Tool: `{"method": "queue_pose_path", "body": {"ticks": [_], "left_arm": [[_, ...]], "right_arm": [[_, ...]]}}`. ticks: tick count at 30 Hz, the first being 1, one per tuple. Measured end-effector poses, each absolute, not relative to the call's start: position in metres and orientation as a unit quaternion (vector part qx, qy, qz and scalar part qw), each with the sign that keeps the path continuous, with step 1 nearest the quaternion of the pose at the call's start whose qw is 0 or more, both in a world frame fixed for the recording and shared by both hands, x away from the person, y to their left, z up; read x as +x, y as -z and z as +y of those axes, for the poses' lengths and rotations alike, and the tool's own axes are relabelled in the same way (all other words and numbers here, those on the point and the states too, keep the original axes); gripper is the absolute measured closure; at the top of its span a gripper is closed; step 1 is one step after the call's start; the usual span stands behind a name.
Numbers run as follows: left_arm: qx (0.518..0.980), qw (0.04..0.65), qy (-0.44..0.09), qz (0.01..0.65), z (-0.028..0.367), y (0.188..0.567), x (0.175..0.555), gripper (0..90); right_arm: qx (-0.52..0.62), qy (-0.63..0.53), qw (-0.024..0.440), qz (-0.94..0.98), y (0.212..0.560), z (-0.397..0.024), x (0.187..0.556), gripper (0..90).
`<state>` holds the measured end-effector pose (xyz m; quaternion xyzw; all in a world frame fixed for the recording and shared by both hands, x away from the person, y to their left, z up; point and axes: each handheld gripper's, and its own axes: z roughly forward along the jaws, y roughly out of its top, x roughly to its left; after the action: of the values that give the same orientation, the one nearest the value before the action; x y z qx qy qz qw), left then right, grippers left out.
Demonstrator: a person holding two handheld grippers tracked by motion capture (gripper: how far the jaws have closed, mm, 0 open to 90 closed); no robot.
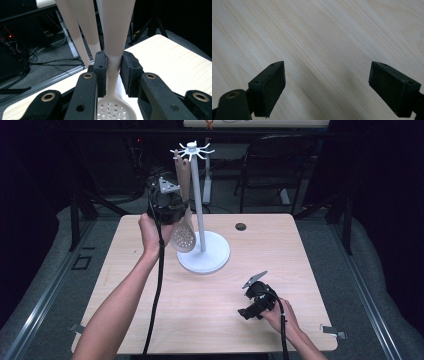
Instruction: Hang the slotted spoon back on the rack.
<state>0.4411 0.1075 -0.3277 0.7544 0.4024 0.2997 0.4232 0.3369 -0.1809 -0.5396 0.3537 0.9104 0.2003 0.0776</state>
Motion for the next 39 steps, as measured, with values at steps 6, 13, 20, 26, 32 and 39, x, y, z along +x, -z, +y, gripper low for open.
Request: {"method": "queue_pose_path", "body": {"ticks": [6, 13, 20, 26, 32, 39], "left_arm": [[0.755, 0.417, -0.300, 0.407, 0.103, 0.327, 0.444, 75.4], [0.757, 0.406, -0.299, 0.415, 0.100, 0.327, 0.449, 75.3], [0.757, 0.402, -0.303, 0.416, 0.096, 0.326, 0.452, 74.8], [0.750, 0.410, -0.312, 0.416, 0.092, 0.324, 0.453, 72.9], [0.745, 0.415, -0.313, 0.418, 0.090, 0.326, 0.455, 73.2], [0.740, 0.417, -0.311, 0.426, 0.089, 0.327, 0.461, 73.1]], "right_arm": [[0.353, -0.206, 0.071, 0.910, 0.541, -0.180, 0.337, 13.5], [0.360, -0.219, 0.069, 0.904, 0.543, -0.179, 0.336, 13.5], [0.357, -0.215, 0.068, 0.907, 0.543, -0.179, 0.337, 13.5], [0.359, -0.218, 0.064, 0.905, 0.544, -0.178, 0.337, 13.5], [0.359, -0.218, 0.064, 0.905, 0.544, -0.179, 0.337, 13.6], [0.359, -0.218, 0.064, 0.905, 0.545, -0.178, 0.337, 13.6]]}}
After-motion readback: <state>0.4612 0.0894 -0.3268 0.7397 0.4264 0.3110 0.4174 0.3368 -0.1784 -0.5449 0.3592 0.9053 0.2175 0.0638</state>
